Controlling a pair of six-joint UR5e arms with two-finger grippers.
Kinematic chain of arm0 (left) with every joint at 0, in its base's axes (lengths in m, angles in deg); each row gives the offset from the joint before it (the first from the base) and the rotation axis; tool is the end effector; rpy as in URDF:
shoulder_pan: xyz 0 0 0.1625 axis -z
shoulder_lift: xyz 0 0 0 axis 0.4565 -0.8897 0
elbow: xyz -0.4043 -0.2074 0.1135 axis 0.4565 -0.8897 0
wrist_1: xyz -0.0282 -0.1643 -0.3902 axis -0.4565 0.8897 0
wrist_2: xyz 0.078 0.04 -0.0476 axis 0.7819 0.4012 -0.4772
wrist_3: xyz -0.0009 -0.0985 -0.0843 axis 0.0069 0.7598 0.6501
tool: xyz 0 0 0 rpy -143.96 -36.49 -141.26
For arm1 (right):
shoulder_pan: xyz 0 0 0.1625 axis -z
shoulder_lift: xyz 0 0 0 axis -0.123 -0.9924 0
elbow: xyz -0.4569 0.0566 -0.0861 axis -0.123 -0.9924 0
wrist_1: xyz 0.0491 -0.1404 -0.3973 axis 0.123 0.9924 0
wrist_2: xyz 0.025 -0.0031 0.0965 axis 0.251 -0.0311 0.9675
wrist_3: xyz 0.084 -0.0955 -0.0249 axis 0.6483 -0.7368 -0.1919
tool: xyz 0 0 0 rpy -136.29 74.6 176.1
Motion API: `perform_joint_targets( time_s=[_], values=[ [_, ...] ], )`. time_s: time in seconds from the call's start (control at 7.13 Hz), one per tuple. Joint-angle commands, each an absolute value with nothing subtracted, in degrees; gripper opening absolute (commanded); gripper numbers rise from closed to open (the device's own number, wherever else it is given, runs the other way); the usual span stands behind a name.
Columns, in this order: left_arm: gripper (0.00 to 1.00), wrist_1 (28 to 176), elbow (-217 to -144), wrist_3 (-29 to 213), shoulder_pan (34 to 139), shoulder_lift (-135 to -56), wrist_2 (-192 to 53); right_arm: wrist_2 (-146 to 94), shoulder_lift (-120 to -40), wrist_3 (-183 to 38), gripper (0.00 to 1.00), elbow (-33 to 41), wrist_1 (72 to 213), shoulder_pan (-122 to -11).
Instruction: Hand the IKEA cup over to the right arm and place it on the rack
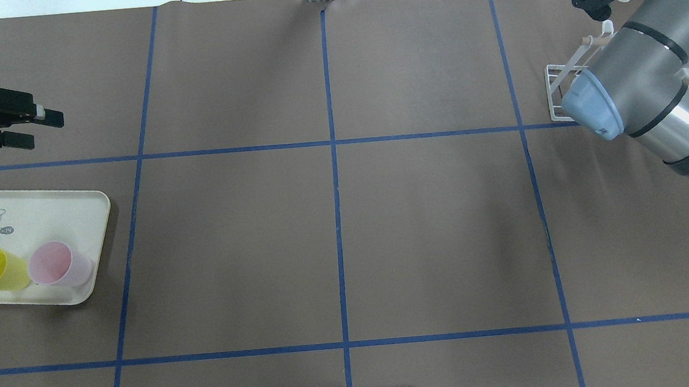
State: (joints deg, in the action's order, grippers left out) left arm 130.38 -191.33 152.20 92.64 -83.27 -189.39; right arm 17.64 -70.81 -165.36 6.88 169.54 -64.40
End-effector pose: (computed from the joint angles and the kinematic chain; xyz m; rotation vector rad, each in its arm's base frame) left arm 0.1978 -0.5097 0.4232 0.1789 1.3837 -0.1530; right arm -0.2215 -0.6865 0.4086 0.2317 0.5848 -1.7748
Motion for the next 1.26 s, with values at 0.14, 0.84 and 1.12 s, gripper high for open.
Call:
perform_joint_targets(
  time_s=[0.14, 0.84, 1.12],
  values=[
    [1.00, 130.4, -191.3, 152.2, 92.6, -83.3, -189.4, 12.7, -70.8, -162.1, 0.55, 3.0, 169.5, -60.9],
    [1.00, 130.4, -191.2, 152.2, 92.5, -83.4, -189.4, 11.3, -70.9, -158.8, 0.57, 0.2, 169.5, -59.0],
    [1.00, 130.4, -191.2, 152.2, 92.5, -83.4, -189.0, 10.2, -71.1, -158.6, 0.58, 0.2, 169.5, -58.8]
  ],
)
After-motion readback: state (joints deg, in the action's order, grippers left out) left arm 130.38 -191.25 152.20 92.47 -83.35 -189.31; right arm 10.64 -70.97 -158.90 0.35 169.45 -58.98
